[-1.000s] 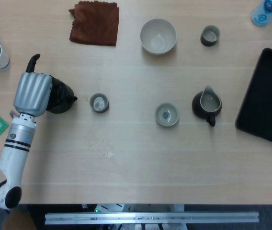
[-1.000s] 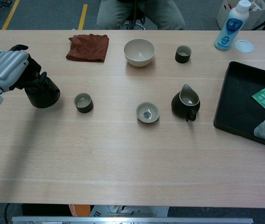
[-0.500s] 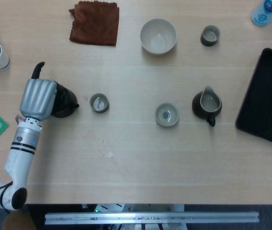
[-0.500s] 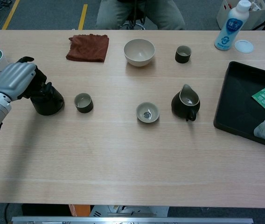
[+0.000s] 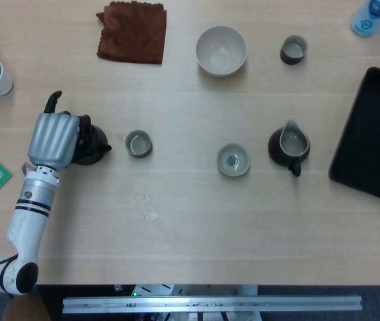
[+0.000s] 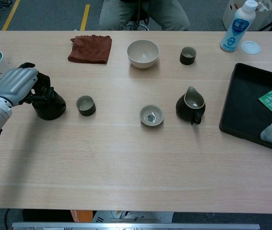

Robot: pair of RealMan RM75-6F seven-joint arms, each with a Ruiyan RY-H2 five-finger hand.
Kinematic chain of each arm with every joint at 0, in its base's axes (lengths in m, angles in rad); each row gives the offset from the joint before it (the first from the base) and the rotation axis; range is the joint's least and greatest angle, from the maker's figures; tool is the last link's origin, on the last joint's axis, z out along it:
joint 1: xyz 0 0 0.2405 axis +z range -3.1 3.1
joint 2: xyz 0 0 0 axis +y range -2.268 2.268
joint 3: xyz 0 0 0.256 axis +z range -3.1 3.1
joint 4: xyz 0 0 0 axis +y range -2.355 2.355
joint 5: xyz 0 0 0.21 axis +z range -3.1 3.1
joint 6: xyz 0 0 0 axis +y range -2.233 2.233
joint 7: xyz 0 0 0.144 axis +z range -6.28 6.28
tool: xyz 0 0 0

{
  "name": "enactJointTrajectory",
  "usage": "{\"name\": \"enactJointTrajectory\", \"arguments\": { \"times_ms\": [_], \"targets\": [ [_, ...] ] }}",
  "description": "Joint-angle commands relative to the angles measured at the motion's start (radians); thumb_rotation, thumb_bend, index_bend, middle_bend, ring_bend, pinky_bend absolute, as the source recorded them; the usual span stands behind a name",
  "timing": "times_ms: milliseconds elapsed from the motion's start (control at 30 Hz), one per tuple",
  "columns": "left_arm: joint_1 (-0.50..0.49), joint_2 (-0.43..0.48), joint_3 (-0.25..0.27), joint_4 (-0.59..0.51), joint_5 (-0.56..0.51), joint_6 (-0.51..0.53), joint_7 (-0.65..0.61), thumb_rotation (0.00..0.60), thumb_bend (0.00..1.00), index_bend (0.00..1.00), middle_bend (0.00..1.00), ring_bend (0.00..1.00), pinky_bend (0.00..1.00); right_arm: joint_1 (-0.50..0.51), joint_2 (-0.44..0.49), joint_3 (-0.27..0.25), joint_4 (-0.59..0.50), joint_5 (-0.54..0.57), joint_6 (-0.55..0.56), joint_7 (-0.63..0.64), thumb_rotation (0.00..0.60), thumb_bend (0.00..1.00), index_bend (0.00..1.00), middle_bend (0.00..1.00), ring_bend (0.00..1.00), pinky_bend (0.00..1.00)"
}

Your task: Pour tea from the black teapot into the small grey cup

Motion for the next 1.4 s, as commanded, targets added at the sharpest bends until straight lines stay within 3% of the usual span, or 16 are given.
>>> {"name": "enactJointTrajectory", "arguments": {
  "times_ms": [33,133,367,500,567,633,667,733,1000,1400],
  "targets": [
    [-0.001,0.013,-0.003,-0.024,-0.02,-0.014,0.03,0.352,0.49,0.59,0.69,0.5,0.1,-0.001,0.0,0.0,0.001,0.0,0.001,0.001,0.6,0.0,0.43,0.36,0.21,0.23],
    [-0.002,0.026,-0.006,-0.049,-0.037,-0.024,0.058,0.319,0.45,0.55,0.64,0.47,0.1,-0.001,0.0,0.0,0.002,0.0,0.002,0.002,0.6,0.0,0.43,0.36,0.21,0.23],
    [-0.008,0.066,-0.019,-0.125,-0.06,-0.027,0.098,0.124,0.38,0.43,0.52,0.36,0.1,-0.001,0.0,0.001,0.003,-0.002,0.004,0.006,0.6,0.0,0.43,0.36,0.21,0.23],
    [-0.011,0.092,-0.034,-0.182,-0.049,-0.011,0.084,0.088,0.37,0.41,0.49,0.34,0.1,-0.001,0.0,0.001,0.004,-0.002,0.004,0.007,0.6,0.0,0.43,0.36,0.21,0.23],
    [-0.009,0.101,-0.042,-0.202,-0.031,0.007,0.06,0.138,0.37,0.41,0.49,0.34,0.1,-0.001,0.0,0.0,0.005,-0.002,0.003,0.008,0.6,0.0,0.43,0.36,0.21,0.23],
    [-0.007,0.115,-0.049,-0.226,-0.014,0.029,0.047,0.311,0.38,0.41,0.49,0.35,0.1,-0.001,0.0,0.0,0.007,0.0,0.002,0.008,0.6,0.0,0.43,0.36,0.21,0.23],
    [-0.006,0.123,-0.051,-0.238,-0.008,0.037,0.048,0.425,0.38,0.41,0.49,0.35,0.1,-0.001,-0.001,0.0,0.007,0.001,0.001,0.009,0.6,0.0,0.43,0.36,0.21,0.23],
    [-0.003,0.144,-0.053,-0.264,-0.002,0.049,0.056,0.508,0.37,0.41,0.49,0.36,0.12,-0.001,-0.001,0.0,0.009,0.004,-0.001,0.011,0.6,0.0,0.43,0.36,0.21,0.23],
    [0.042,0.257,-0.057,-0.367,-0.012,0.123,0.093,0.596,0.38,0.41,0.49,0.36,0.14,-0.004,-0.005,0.0,0.017,0.01,-0.001,0.021,0.6,0.0,0.43,0.36,0.21,0.23],
    [0.215,0.437,-0.02,-0.491,-0.025,0.327,0.087,0.6,0.38,0.41,0.49,0.35,0.14,-0.001,-0.015,-0.003,0.021,-0.003,-0.003,0.011,0.6,0.0,0.43,0.36,0.21,0.23]
  ]
}}
